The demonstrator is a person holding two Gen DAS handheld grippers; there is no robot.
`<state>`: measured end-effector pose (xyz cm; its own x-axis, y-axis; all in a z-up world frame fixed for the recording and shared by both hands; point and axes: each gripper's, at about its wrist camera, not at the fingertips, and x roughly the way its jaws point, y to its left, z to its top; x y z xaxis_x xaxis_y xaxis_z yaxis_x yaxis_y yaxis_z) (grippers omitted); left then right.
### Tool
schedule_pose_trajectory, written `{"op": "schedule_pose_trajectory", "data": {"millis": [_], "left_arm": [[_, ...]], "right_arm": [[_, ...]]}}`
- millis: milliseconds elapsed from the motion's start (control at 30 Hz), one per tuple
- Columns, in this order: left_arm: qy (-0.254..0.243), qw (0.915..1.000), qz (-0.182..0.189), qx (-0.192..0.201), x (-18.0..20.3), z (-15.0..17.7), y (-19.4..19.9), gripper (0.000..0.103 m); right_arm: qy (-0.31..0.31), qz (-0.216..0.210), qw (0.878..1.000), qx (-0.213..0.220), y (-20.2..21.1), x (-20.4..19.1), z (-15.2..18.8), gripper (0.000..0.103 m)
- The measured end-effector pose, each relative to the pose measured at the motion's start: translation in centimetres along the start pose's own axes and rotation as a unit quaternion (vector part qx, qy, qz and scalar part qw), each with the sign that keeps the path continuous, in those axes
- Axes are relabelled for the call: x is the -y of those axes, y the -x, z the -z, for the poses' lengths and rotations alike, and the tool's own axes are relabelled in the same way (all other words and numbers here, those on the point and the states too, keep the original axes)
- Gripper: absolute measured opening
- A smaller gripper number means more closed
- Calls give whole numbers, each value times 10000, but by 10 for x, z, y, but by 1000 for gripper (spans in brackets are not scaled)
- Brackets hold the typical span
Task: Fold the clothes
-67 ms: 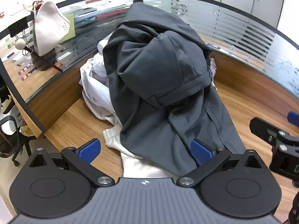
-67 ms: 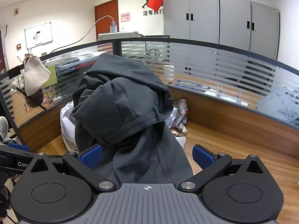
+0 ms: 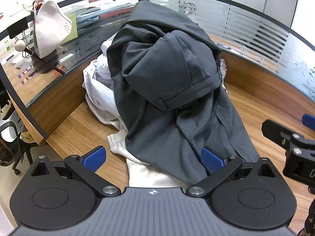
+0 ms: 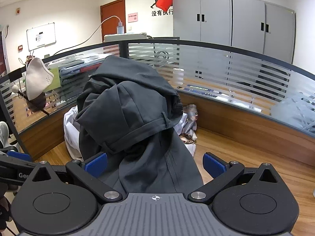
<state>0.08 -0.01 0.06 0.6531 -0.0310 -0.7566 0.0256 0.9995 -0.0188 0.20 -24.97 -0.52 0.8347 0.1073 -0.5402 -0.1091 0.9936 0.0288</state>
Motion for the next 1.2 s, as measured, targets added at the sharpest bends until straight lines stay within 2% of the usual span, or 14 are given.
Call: {"op": "schedule_pose_trajectory", "data": {"millis": [67, 333, 1200], "left_arm": [[34, 9999, 149, -1, -4, -1, 0, 103], [-83, 9997, -133, -174, 4, -1, -6, 103], [-25, 9991, -235, -346, -6, -4, -21, 103]], "right_arm": [[-28, -16, 10000, -10, -1, 1, 0, 103], [-139, -78, 9999, -51, -3, 3, -2, 103], [-215, -172, 9995, -141, -12, 8, -4, 103]]}}
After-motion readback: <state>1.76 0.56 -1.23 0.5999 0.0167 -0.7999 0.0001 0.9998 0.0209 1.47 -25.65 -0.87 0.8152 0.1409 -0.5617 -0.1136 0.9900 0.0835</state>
